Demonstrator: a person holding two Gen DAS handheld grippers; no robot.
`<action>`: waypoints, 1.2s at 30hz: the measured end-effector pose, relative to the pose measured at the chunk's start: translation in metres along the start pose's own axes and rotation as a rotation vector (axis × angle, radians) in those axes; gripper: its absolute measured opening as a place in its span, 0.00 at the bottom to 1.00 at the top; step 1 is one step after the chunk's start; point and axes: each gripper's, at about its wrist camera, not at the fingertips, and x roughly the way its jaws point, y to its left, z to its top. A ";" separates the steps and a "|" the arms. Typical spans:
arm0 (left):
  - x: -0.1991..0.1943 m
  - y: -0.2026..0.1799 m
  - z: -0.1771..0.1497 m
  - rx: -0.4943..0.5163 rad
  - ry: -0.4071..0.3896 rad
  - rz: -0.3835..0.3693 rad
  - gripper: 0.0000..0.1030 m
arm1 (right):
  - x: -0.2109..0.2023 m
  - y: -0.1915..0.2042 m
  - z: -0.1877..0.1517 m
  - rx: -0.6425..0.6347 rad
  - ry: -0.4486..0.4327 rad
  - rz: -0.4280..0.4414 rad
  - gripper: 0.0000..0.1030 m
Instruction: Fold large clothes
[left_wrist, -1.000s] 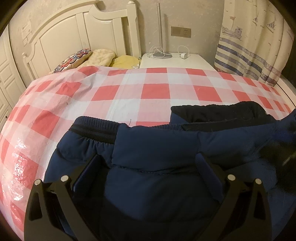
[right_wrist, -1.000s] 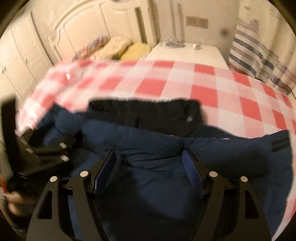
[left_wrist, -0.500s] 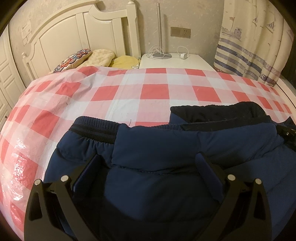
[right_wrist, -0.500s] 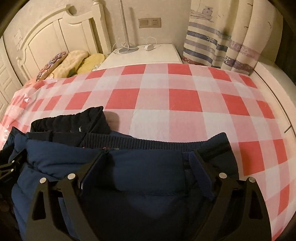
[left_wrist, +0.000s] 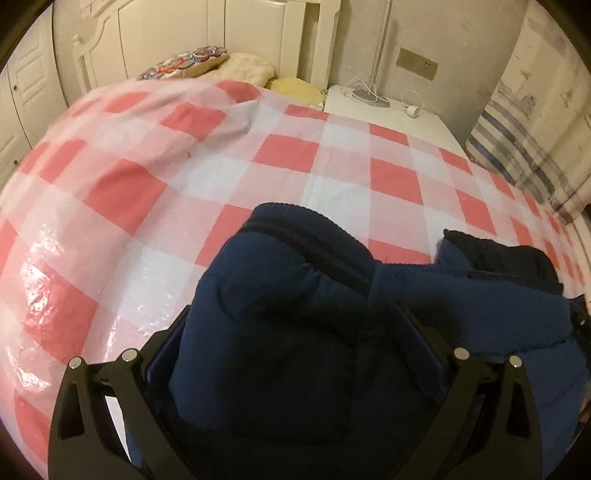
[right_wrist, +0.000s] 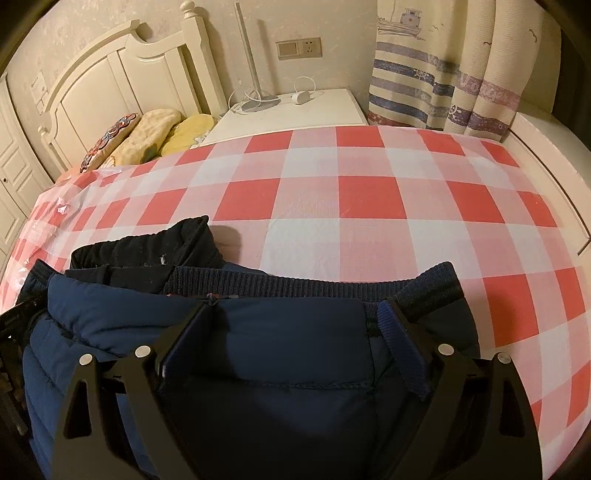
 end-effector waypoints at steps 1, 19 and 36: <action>-0.002 -0.001 -0.001 0.005 -0.012 0.010 0.98 | -0.001 0.000 0.001 -0.001 0.005 0.001 0.84; -0.003 0.003 -0.003 -0.010 -0.027 0.010 0.98 | -0.005 0.123 -0.023 -0.276 0.038 0.051 0.82; 0.000 0.000 -0.003 0.003 -0.018 0.034 0.98 | -0.028 0.015 -0.050 -0.074 0.002 -0.015 0.94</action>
